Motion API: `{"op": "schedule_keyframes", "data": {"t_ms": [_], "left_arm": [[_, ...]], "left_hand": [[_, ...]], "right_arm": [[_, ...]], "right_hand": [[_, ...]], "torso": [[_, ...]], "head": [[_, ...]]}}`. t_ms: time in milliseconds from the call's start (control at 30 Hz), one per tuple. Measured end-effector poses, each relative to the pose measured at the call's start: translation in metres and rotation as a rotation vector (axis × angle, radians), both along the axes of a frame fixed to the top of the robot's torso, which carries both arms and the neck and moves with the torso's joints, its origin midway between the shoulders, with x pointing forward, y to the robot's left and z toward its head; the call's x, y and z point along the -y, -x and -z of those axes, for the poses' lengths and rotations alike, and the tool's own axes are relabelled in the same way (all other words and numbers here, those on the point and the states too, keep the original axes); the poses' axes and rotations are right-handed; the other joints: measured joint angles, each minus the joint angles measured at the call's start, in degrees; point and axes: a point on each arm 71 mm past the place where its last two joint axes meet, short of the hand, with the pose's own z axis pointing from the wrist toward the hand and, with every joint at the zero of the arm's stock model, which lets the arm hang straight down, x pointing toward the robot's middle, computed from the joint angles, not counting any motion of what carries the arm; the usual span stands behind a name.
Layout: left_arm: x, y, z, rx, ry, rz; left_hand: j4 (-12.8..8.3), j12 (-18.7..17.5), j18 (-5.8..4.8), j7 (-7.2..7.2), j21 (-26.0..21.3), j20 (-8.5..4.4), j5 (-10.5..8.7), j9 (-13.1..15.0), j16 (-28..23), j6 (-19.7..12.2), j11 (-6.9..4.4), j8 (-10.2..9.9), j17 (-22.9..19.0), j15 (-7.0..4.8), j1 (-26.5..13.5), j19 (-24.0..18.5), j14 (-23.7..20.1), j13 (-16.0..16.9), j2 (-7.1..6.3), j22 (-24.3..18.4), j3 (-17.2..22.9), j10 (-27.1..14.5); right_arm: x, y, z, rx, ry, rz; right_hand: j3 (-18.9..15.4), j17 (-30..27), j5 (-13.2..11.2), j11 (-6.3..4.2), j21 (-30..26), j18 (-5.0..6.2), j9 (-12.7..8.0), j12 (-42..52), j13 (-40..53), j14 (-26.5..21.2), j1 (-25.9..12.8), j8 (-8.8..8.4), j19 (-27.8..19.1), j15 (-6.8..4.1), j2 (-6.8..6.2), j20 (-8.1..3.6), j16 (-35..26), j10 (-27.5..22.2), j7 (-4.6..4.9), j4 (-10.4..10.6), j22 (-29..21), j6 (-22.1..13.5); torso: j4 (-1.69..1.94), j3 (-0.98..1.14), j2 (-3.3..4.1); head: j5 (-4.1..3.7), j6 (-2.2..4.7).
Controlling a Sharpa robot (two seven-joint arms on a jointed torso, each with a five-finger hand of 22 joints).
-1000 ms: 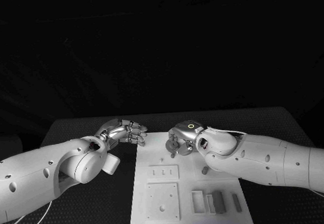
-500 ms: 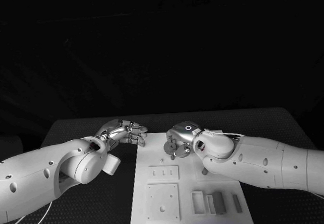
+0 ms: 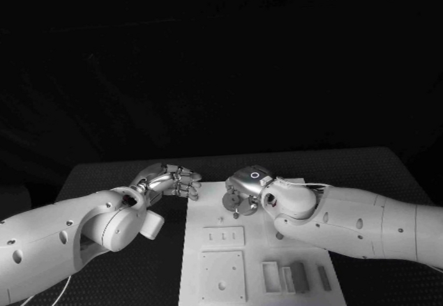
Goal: Assemble the parts on the task board
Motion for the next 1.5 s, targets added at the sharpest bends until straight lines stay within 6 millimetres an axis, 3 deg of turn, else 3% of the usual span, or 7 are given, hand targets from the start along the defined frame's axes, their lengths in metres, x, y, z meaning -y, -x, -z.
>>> {"op": "schedule_keyframes", "data": {"t_ms": [533,933,1500], "left_arm": [[-0.001,0.0,0.0,0.0,0.0,-0.001],[-0.001,0.0,0.0,0.0,-0.001,-0.002],[-0.001,0.0,0.0,-0.001,-0.001,-0.002]], "left_hand": [[0.0,0.0,-0.13,0.0,-0.2,0.0,0.0,0.0,0.0,0.0,0.0,0.0,0.1,0.0,0.0,0.0,0.0,0.0,0.0,0.0,0.0,0.0],[0.0,0.0,-0.39,0.0,-0.2,0.0,0.0,0.0,0.0,0.0,0.0,0.0,0.1,0.0,0.0,0.0,0.0,0.0,0.0,0.0,0.0,0.0],[0.0,-0.2,-0.42,0.0,-0.2,0.0,0.0,0.0,-0.2,0.0,0.0,0.0,0.2,0.0,0.0,0.0,0.0,0.1,0.0,0.1,0.0,0.0]], "right_arm": [[-0.009,0.007,-0.001,0.051,0.034,0.001],[-0.015,0.011,-0.003,0.106,0.069,0.006],[-0.009,0.006,-0.003,0.129,0.096,0.045]], "right_hand": [[-0.2,0.5,-0.2,-0.57,0.0,0.0,0.9,-0.1,1.7,0.3,-0.7,0.03,0.4,-0.9,-1.96,-0.24,-0.2,4.5,-0.49,1.1,0.0,1.3],[-0.2,0.7,-0.2,-0.91,0.2,0.03,1.3,-0.1,2.4,0.3,-1.0,0.04,0.6,-1.26,-2.31,-0.47,-0.4,5.2,-0.73,1.9,0.0,1.8],[0.0,0.8,-0.2,-0.9,0.2,0.04,1.2,-0.1,2.6,0.5,-1.0,0.04,0.6,-1.44,-2.31,-0.45,-0.4,5.2,-0.79,2.1,0.0,2.2]], "torso": [[-0.03,0.02,0.0],[-0.03,0.03,-0.01],[0.02,0.0,-0.02]], "head": [[-0.09,-0.03],[-0.18,0.1],[-0.19,0.06]]}}
